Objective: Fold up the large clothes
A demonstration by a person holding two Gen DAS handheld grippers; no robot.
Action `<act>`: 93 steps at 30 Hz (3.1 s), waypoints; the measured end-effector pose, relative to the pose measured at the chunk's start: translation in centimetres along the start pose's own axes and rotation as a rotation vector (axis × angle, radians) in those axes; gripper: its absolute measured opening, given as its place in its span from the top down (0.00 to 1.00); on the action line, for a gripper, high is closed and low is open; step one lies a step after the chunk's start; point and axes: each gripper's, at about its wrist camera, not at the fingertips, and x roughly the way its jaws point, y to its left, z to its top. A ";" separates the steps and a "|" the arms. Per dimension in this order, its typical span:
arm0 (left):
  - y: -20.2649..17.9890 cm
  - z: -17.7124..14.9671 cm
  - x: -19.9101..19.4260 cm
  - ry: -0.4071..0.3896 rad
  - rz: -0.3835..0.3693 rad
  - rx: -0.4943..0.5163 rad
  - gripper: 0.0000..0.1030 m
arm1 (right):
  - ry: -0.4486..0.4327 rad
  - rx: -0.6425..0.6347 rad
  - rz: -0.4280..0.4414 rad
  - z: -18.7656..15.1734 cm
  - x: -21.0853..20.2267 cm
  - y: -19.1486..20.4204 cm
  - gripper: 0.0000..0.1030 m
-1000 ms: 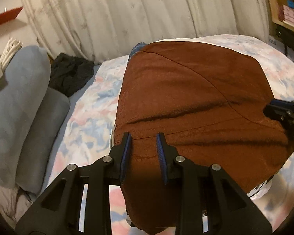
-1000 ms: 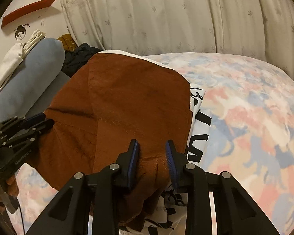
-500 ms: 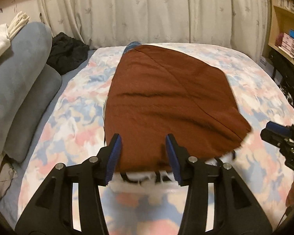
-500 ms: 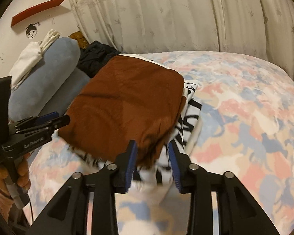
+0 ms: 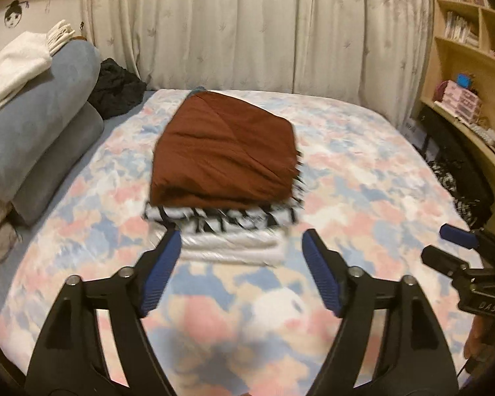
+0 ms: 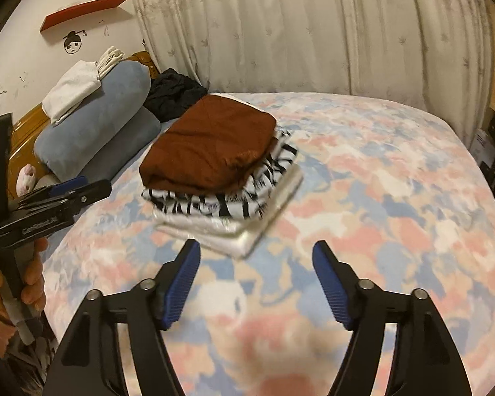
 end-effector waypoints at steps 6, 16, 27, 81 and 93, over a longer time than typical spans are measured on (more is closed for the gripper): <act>-4.2 -7.2 -4.0 0.029 -0.059 -0.006 0.25 | 0.029 0.014 -0.026 -6.4 -5.6 0.0 0.27; -8.7 -17.5 -7.7 0.088 -0.043 -0.027 0.25 | 0.065 0.099 -0.088 -19.0 -11.1 -1.4 0.24; -10.7 -22.9 -10.5 0.128 -0.033 -0.054 0.22 | 0.071 0.200 -0.082 -29.0 -15.9 0.1 0.15; -13.8 -25.6 -12.5 0.171 0.007 -0.006 0.22 | 0.004 0.227 -0.121 -30.4 -20.2 -1.2 0.13; -13.7 -25.7 -12.5 0.169 0.006 -0.004 0.22 | -0.003 0.231 -0.122 -30.5 -20.2 -0.6 0.13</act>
